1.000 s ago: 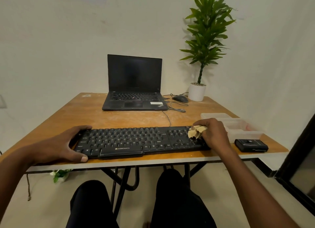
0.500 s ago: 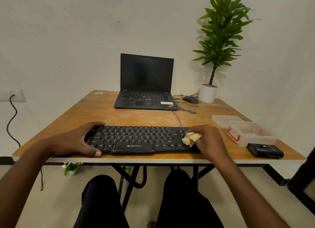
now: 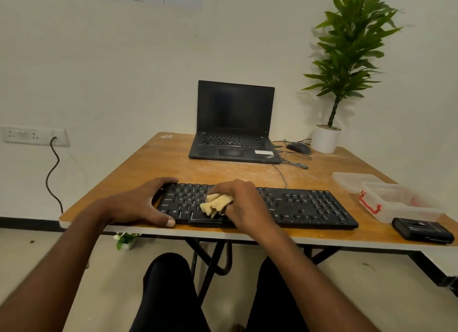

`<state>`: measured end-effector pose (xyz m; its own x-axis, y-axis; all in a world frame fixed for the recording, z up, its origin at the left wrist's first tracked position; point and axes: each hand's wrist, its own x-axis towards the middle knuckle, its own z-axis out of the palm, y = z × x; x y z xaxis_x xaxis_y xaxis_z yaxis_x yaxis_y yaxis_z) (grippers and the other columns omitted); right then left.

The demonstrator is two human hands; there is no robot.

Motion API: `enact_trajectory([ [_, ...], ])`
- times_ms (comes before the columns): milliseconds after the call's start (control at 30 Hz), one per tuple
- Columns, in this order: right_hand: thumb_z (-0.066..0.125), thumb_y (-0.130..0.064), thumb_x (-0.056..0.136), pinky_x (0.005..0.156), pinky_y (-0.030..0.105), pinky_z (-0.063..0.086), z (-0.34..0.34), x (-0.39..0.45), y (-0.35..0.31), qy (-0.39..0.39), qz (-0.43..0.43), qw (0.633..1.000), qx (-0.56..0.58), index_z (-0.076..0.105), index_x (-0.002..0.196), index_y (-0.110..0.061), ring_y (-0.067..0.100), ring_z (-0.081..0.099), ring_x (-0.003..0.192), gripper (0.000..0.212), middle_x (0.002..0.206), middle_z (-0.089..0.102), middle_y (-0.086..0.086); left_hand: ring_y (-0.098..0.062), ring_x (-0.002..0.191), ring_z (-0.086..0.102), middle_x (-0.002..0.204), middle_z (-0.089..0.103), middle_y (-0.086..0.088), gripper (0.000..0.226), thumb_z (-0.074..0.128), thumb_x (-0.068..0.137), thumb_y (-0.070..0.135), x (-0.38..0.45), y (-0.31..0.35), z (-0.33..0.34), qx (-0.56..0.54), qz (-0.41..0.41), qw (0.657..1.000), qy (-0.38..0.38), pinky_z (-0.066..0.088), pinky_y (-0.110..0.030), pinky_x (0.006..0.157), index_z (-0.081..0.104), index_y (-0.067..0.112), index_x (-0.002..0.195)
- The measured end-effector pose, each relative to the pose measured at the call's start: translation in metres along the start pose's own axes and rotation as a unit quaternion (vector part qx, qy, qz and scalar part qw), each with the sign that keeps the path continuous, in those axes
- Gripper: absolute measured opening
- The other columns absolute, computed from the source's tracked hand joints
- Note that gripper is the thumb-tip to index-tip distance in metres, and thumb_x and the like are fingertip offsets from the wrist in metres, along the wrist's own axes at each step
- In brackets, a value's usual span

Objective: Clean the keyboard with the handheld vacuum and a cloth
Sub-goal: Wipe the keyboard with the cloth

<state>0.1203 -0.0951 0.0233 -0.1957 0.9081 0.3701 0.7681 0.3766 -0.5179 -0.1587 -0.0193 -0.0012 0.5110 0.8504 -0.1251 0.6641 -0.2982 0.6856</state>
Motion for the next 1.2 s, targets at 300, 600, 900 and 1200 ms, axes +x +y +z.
enact_trajectory([
  [300, 0.066, 0.006, 0.087, 0.081, 0.025, 0.048, -0.017, -0.002, 0.016, 0.081, 0.084, 0.991, -0.072, 0.076, 0.117, -0.023, 0.015, 0.063, 0.099, 0.043, 0.117, 0.074, 0.0, -0.001, 0.121, 0.045, 0.148, 0.035, 0.014, 0.122, 0.092, 0.063, 0.056, 0.001, 0.002, 0.001, -0.001, 0.011, 1.0, 0.01, 0.043, -0.016, 0.089, 0.019, 0.045, 0.159],
  [600, 0.067, 0.008, 0.074, 0.082, 0.043, 0.058, 0.059, 0.032, -0.063, -0.016, -0.067, 0.998, -0.009, 0.079, 0.11, -0.028, 0.028, 0.067, 0.097, 0.052, 0.108, 0.075, 0.007, -0.004, 0.136, 0.046, 0.15, 0.043, 0.02, 0.13, 0.096, 0.056, 0.059, 0.007, -0.006, 0.001, -0.006, 0.046, 0.999, 0.017, 0.043, -0.03, 0.112, 0.019, 0.041, 0.16],
  [900, 0.067, 0.0, 0.09, 0.089, 0.036, 0.054, -0.006, 0.035, 0.021, 0.083, 0.11, 0.986, -0.091, 0.078, 0.112, -0.026, 0.018, 0.065, 0.108, 0.035, 0.119, 0.074, -0.002, -0.002, 0.128, 0.044, 0.146, 0.035, 0.018, 0.118, 0.094, 0.07, 0.047, 0.005, -0.007, 0.0, -0.009, 0.023, 1.0, 0.01, 0.044, -0.015, 0.093, 0.016, 0.046, 0.158],
  [1200, 0.069, -0.006, 0.089, 0.084, 0.036, 0.055, 0.054, 0.064, -0.044, 0.026, -0.006, 0.999, -0.039, 0.077, 0.114, -0.026, 0.02, 0.065, 0.101, 0.033, 0.109, 0.075, 0.0, -0.008, 0.127, 0.051, 0.142, 0.042, 0.019, 0.116, 0.096, 0.068, 0.049, 0.006, -0.002, -0.001, -0.012, 0.029, 0.999, 0.004, 0.05, -0.022, 0.096, 0.015, 0.05, 0.152],
])
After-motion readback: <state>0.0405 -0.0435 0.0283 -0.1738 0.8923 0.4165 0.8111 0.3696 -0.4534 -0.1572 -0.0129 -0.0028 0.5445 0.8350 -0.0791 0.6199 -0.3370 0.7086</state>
